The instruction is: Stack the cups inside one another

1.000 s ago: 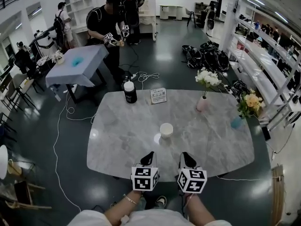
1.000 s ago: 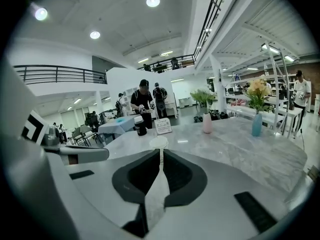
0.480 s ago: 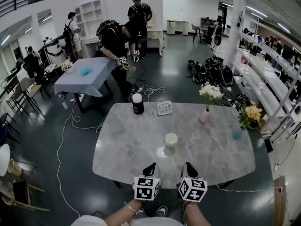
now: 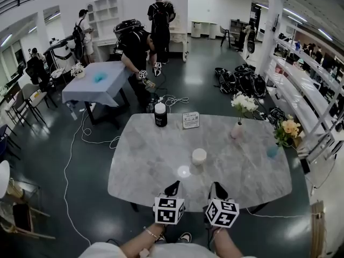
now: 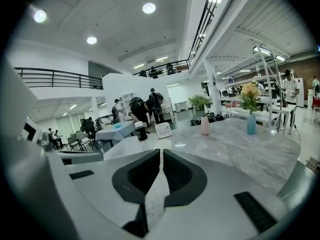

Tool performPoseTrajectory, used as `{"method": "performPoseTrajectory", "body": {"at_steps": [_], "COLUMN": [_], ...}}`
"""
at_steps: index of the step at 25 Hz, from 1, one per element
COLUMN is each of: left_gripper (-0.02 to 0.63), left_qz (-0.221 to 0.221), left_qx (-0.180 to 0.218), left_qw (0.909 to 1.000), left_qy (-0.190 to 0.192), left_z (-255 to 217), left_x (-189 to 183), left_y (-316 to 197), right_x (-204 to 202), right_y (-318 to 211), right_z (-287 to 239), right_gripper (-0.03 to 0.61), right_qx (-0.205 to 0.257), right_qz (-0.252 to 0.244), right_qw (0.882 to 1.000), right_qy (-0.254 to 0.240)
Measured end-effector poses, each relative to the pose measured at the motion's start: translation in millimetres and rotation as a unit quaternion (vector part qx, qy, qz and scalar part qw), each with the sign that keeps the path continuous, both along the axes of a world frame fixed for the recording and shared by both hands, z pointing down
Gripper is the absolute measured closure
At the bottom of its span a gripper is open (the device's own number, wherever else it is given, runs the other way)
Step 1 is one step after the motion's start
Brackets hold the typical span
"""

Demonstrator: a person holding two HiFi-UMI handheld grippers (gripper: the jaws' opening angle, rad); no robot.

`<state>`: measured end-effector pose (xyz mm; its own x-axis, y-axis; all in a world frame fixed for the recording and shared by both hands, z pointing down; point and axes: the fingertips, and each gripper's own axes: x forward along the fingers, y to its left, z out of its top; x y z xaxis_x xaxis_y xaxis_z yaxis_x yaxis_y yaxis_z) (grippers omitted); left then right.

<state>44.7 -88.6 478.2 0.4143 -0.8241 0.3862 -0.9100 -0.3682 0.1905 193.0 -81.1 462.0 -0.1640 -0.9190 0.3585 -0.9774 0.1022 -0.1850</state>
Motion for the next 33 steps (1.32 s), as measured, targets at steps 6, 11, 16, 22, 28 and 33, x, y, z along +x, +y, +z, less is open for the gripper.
{"method": "performPoseTrajectory", "body": {"at_steps": [6,11,16,22,28,33], "left_gripper": [0.618,0.618,0.618,0.618,0.618,0.618], "left_qz": [0.006,0.005,0.001,-0.002,-0.009,-0.01], "left_qx": [-0.001,-0.004,-0.007,-0.009,-0.008,-0.01], "left_qw": [1.0,1.0,1.0,1.0,0.9999,0.9999], "left_qy": [0.0,0.0,0.005,0.004,0.007,0.007], "left_z": [2.3,5.4,2.6,3.9,5.1,6.7], "left_x": [-0.5,-3.8,-7.5,-9.9,-14.5,-15.0], "left_y": [2.8,6.4,4.3,4.0,2.1,0.2], "right_x": [-4.0,-2.3,-2.0,-5.4,-8.9,-7.9], "right_y": [2.3,9.6,8.0,6.8,5.6,2.7], "right_z": [-0.6,7.6,3.0,1.2,3.1,3.5], "right_gripper": [0.555,0.571,0.571,0.571,0.571,0.571], "right_qx": [0.001,-0.015,-0.015,-0.013,-0.013,-0.013], "right_qz": [-0.002,0.0,0.001,-0.005,-0.01,-0.007], "right_qw": [1.0,1.0,1.0,0.999,0.999,1.0], "right_qy": [0.002,0.02,0.026,0.03,0.028,0.02]}}
